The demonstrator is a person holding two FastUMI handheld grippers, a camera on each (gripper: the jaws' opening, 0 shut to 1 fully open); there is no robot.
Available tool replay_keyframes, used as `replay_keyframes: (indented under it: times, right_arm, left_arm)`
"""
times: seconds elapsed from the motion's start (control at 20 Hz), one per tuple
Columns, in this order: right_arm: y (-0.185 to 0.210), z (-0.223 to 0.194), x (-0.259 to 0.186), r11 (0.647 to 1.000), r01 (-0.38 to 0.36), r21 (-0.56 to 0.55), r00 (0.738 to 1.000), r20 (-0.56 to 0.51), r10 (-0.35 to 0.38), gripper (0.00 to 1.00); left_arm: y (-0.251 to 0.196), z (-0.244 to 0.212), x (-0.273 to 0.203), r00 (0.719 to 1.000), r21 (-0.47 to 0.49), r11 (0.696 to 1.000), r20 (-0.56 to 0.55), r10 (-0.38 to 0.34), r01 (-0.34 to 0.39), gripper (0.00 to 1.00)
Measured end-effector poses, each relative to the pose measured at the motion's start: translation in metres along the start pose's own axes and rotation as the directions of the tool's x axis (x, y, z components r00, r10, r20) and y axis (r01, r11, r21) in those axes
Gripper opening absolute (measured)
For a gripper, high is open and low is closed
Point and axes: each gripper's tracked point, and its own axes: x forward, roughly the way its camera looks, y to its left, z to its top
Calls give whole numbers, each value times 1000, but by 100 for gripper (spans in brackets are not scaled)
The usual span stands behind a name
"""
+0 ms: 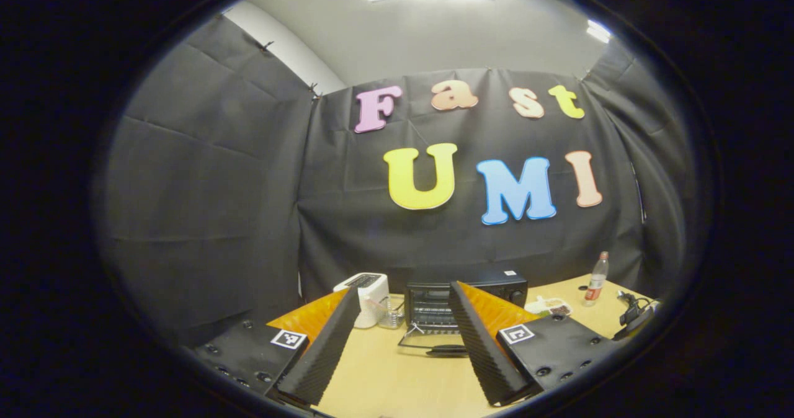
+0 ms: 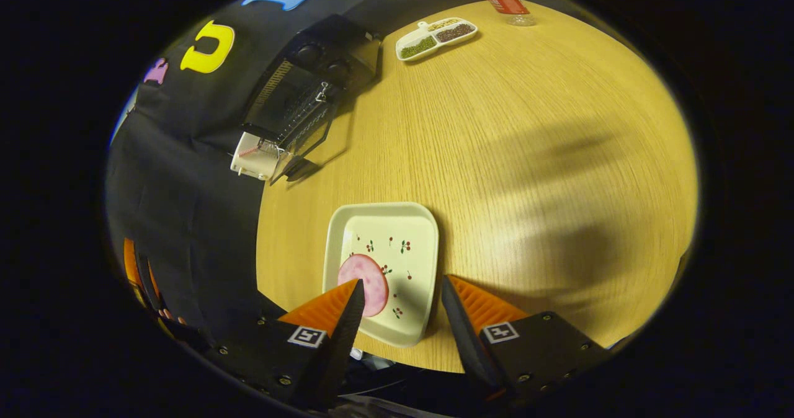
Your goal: Open the electric oven with the left hand, put the food in, and close the electric oven.
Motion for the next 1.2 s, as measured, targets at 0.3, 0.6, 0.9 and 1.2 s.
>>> replay_keyframes:
  times: [0.3,0.6,0.9,1.2]
  right_arm:
    - [-24,4,7,991,127,-35,992,-18,-127,27]
    - [-22,2,5,998,36,48,999,-42,-34,1]
    - [-20,8,-16,975,-119,189,992,-23,125,1]
    - [13,30,-28,946,-214,245,977,61,205,1]
  left_arm:
    - [10,-6,8,1000,-4,1000,-5,23,-23,100]
    - [9,-9,16,1000,-7,1000,-14,15,-15,100]
    - [9,-7,22,1000,-9,1000,-13,8,-9,100]
    - [4,-3,34,1000,-13,1000,-2,-18,18,100]
